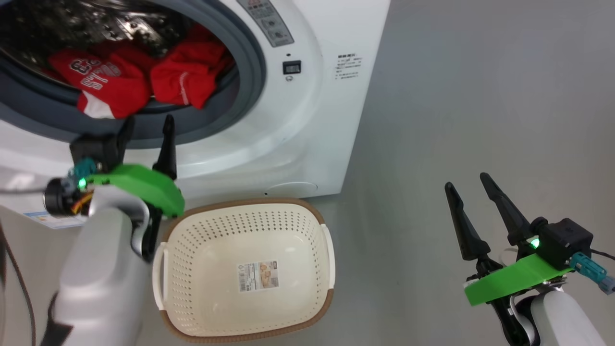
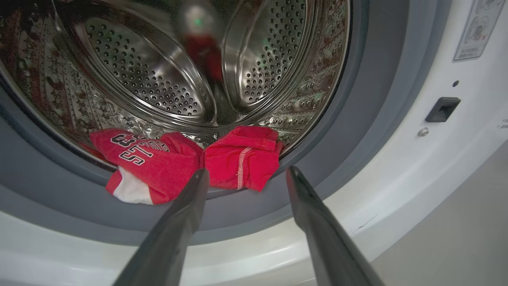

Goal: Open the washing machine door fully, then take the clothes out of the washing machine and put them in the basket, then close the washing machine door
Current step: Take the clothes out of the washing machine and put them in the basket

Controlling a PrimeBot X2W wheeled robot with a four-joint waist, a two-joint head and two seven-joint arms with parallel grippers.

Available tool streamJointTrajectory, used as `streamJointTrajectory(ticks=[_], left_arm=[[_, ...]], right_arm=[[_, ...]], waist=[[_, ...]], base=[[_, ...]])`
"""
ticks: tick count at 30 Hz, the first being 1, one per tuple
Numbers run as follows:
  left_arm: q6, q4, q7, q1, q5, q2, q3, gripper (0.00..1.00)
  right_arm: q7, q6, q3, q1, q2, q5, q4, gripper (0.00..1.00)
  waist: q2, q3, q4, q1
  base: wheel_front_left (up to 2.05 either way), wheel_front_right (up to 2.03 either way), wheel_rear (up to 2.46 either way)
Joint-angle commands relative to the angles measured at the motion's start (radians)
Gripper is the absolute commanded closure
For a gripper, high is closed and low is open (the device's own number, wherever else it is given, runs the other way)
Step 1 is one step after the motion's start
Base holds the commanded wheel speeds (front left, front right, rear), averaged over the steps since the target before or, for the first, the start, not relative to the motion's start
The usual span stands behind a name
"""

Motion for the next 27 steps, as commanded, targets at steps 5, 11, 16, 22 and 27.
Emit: streamJointTrajectory(ticks=[5, 11, 16, 22, 27], left_arm=[[0.029, 0.155, 0.047, -0.221, 0.029, 0.04, 0.003, 0.0], [0.03, 0.285, 0.09, -0.358, 0.045, 0.069, -0.015, 0.0], [0.019, 0.392, 0.144, -0.459, 0.048, 0.099, -0.029, 0.0], [0.01, 0.452, 0.198, -0.533, 0.052, 0.138, -0.044, 0.0], [0.01, 0.47, 0.227, -0.572, 0.063, 0.172, -0.063, 0.0]], right_arm=[[-0.012, 0.006, 0.029, -0.048, 0.011, -0.017, -0.035, 0.0], [-0.012, 0.006, 0.038, -0.078, 0.026, -0.016, -0.037, 0.0], [-0.012, 0.006, 0.051, -0.108, 0.037, -0.012, -0.035, 0.0], [-0.012, 0.006, 0.055, -0.131, 0.048, -0.008, -0.039, 0.0], [-0.012, 0.006, 0.06, -0.145, 0.055, -0.008, -0.045, 0.0]], waist=[[0.0, 0.08, -0.051, 0.0], [0.0, 0.133, -0.081, 0.0], [0.0, 0.175, -0.113, 0.0], [0.0, 0.217, -0.144, 0.0], [0.0, 0.248, -0.162, 0.0]], base=[[0.0, 0.0, 0.0], [0.0, 0.0, 0.0], [0.0, 0.0, 0.0], [0.0, 0.0, 0.0], [0.0, 0.0, 0.0]])
